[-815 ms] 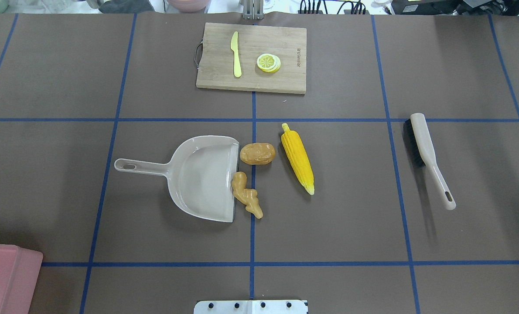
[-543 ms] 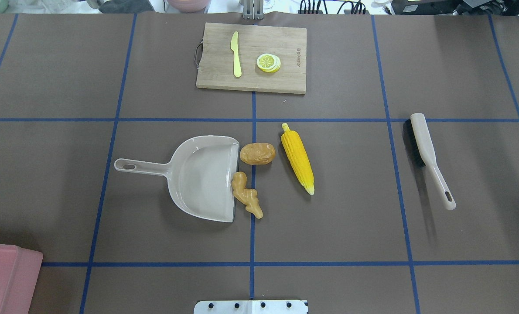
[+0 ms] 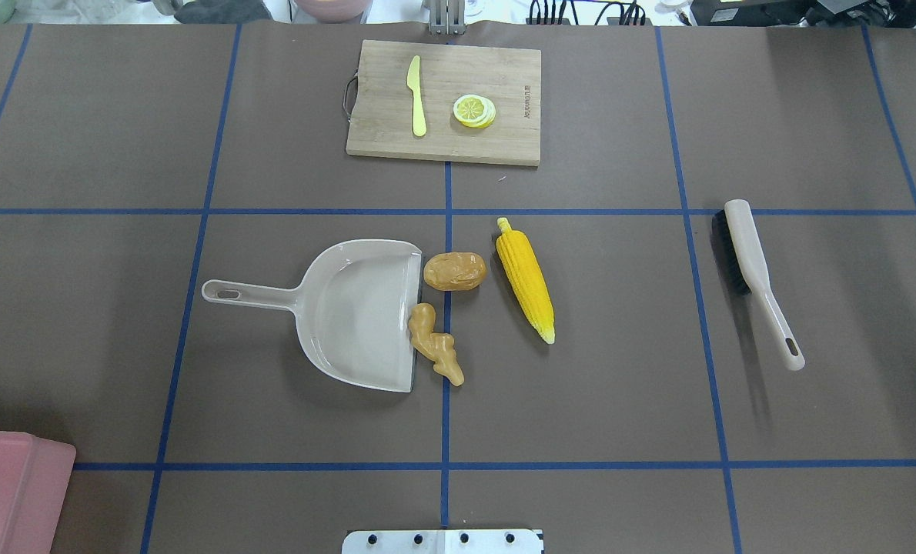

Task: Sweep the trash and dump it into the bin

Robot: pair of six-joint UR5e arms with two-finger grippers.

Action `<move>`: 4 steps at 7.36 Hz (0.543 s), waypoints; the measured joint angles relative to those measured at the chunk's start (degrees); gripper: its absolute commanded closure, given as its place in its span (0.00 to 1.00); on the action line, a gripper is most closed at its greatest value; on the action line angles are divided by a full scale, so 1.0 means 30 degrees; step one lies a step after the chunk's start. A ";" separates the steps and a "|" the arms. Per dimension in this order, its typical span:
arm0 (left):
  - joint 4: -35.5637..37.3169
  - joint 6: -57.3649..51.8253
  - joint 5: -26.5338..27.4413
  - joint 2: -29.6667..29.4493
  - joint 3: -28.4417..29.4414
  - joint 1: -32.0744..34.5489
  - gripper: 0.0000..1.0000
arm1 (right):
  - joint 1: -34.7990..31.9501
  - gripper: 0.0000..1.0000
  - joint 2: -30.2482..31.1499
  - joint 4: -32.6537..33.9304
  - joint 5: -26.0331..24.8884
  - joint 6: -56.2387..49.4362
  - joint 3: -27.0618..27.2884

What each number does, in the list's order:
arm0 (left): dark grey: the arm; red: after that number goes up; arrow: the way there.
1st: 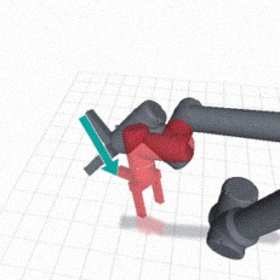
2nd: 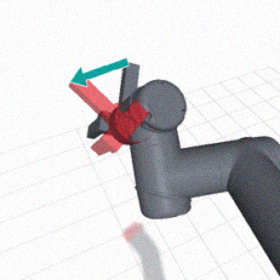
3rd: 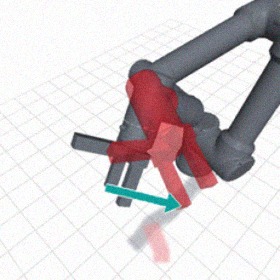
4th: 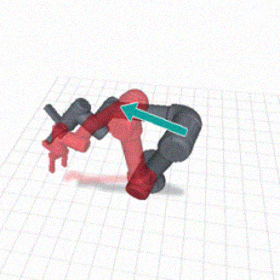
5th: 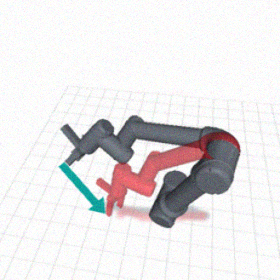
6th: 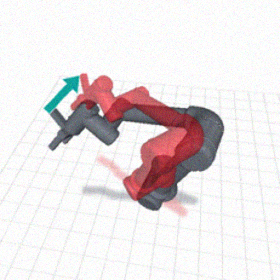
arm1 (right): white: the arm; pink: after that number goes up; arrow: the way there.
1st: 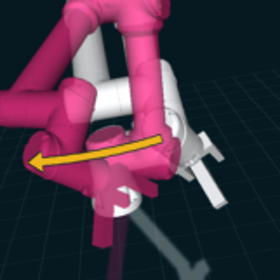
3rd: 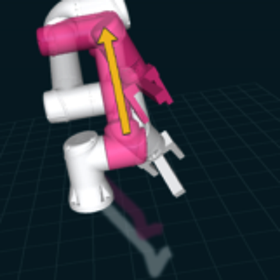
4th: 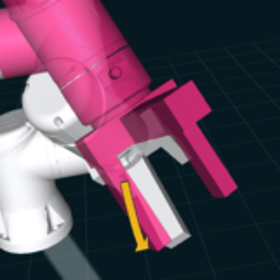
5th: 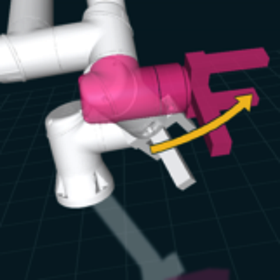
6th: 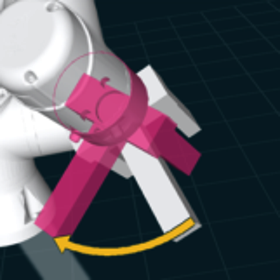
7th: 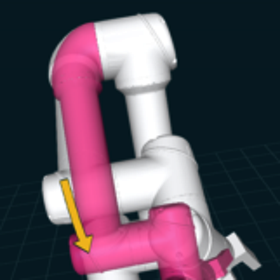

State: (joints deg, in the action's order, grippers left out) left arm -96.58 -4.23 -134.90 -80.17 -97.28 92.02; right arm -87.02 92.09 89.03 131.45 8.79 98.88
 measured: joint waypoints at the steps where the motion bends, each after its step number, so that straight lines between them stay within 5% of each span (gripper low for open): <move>1: -0.0029 0.0010 0.0003 -0.0012 -0.0011 -0.0001 0.01 | 0.0000 0.00 0.0004 0.0000 0.0019 0.0000 0.0000; 4: -0.0084 -0.0006 0.0007 -0.0034 -0.0166 -0.0001 0.01 | 0.0004 0.00 0.0005 0.0000 0.0013 0.0000 -0.0009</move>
State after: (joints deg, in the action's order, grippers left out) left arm -96.84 -4.25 -134.88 -80.27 -97.77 92.02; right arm -87.01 92.11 89.03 131.49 8.79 98.85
